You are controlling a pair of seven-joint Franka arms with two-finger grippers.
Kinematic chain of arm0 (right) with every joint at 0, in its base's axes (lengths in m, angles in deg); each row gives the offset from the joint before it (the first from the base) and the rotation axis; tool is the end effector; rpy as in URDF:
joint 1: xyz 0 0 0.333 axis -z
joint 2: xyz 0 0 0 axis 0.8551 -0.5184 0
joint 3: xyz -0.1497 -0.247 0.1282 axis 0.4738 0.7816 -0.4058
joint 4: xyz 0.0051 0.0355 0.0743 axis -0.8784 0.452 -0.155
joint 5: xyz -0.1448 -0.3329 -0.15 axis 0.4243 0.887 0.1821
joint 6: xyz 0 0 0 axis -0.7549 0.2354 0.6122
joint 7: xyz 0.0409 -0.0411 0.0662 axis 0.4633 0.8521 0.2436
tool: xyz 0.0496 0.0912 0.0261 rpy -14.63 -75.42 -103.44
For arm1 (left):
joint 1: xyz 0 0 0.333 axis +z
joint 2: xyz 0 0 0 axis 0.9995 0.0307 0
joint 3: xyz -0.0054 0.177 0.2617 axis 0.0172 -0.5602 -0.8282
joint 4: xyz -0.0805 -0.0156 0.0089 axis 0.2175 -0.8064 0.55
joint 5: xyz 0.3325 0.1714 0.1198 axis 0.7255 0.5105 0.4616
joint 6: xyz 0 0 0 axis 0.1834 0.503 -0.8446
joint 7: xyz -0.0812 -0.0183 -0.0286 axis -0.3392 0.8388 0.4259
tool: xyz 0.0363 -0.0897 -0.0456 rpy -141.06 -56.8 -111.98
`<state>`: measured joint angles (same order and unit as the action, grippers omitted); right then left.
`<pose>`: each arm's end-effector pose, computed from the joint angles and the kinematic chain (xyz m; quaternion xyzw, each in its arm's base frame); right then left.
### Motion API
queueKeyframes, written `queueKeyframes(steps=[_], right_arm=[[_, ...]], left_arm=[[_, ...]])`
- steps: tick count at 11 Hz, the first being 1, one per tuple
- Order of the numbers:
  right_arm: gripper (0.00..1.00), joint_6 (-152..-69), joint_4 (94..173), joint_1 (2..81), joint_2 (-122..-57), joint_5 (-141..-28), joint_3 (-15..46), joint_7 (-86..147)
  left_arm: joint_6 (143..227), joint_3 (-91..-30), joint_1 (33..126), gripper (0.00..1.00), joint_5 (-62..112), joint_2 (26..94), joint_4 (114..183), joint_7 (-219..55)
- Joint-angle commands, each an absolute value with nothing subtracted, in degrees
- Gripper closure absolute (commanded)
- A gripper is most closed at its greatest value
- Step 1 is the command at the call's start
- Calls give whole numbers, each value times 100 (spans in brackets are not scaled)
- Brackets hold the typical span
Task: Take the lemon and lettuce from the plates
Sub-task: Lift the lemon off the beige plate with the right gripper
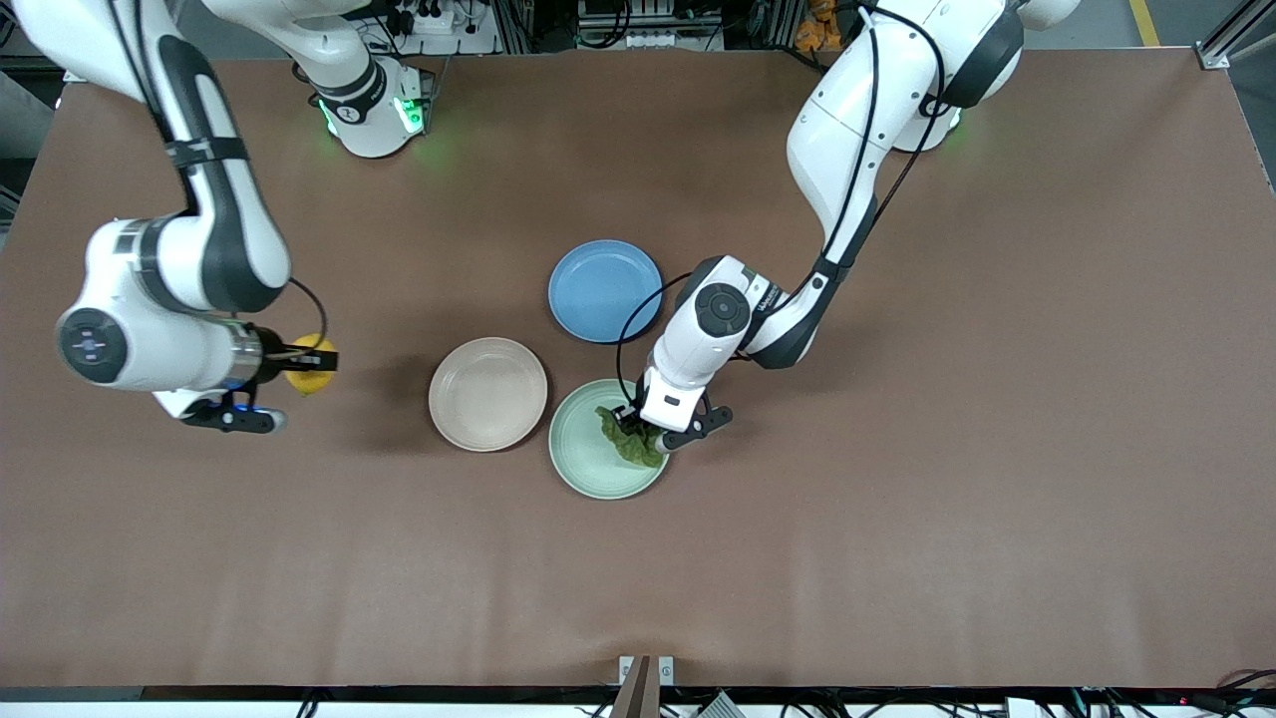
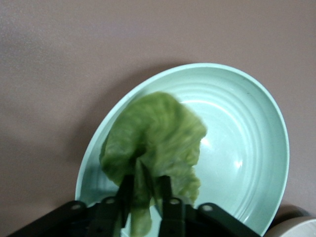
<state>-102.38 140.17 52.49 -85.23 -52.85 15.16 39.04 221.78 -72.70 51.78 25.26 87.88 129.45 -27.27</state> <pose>0.5967 0.0192 0.3273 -0.9873 0.0436 0.1516 0.0198 0.5720 -0.4939 0.1757 0.9498 0.2477 0.0403 0.1867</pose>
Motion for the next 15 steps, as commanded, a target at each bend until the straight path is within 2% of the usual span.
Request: queueKeyframes(steps=[1, 2, 3, 5, 7, 12, 15], right_arm=[[100, -10198, 14218, 5735, -8381, -4637, 1425, 2890], [100, -10294, 14289, 5833, -8398, -4626, 1425, 2644], [100, -10530, 14455, 5912, -8399, -4626, 1425, 2502], [100, -11319, 15007, 5983, -8372, -4600, 1433, 2221], [100, -12023, 15413, 6377, -8416, -4599, 1434, 1652], [100, -12290, 15651, 6388, -8513, -4634, 1399, 2052], [100, -13148, 16063, 6308, -8574, -4661, 1398, 2044]], left_arm=[[22209, -7353, 5098, 86, 2614, 8823, 12847, -2792], [22191, -7353, 5106, 96, 2614, 8814, 12847, -2793], [22174, -7353, 5115, 99, 2614, 8797, 12847, -2793], [22008, -7353, 5133, 100, 2614, 8726, 12847, -2801], [21857, -7353, 5159, 100, 2693, 8656, 12847, -2845], [21121, -7494, 5255, 100, 2702, 8314, 12856, -3003], [20498, -7485, 5457, 100, 2676, 7954, 12918, -3371]])
